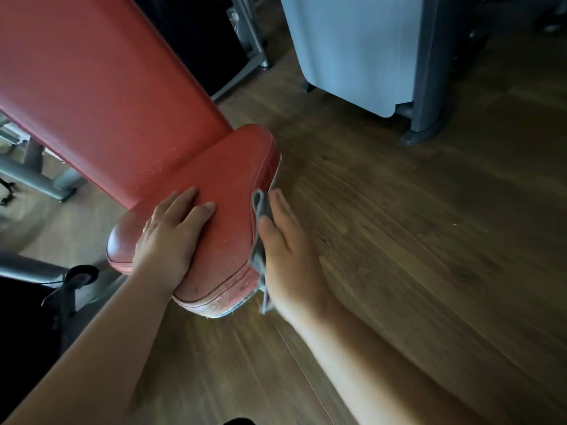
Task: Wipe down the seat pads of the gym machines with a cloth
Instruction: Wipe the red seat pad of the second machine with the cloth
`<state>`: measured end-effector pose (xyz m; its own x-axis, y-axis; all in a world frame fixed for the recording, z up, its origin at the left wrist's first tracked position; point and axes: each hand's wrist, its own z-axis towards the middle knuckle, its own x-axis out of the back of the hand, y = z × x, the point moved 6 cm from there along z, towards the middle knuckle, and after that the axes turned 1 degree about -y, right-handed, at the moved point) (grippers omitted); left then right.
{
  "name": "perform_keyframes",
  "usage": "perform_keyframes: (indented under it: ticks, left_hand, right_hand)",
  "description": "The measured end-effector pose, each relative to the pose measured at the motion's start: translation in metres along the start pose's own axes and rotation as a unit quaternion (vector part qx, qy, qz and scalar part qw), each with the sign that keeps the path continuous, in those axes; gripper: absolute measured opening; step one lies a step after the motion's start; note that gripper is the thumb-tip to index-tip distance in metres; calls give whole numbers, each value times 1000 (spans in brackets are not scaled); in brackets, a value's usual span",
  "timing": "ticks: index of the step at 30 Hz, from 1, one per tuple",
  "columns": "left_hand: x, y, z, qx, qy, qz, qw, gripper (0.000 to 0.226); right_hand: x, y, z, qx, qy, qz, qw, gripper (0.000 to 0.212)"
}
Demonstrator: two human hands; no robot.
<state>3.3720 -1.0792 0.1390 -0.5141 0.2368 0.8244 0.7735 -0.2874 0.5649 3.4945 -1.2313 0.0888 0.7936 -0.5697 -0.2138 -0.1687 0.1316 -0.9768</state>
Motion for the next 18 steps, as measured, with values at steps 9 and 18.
perform_keyframes:
  ticks: [9, 18]
  left_hand:
    - [0, 3, -1, 0, 1, 13, 1000, 80]
    - [-1, 2, -1, 1, 2, 5, 1000, 77]
  right_hand:
    - [-1, -4, 10, 5, 7, -46, 999, 51]
    - [5, -3, 91, -29, 21, -87, 996, 63]
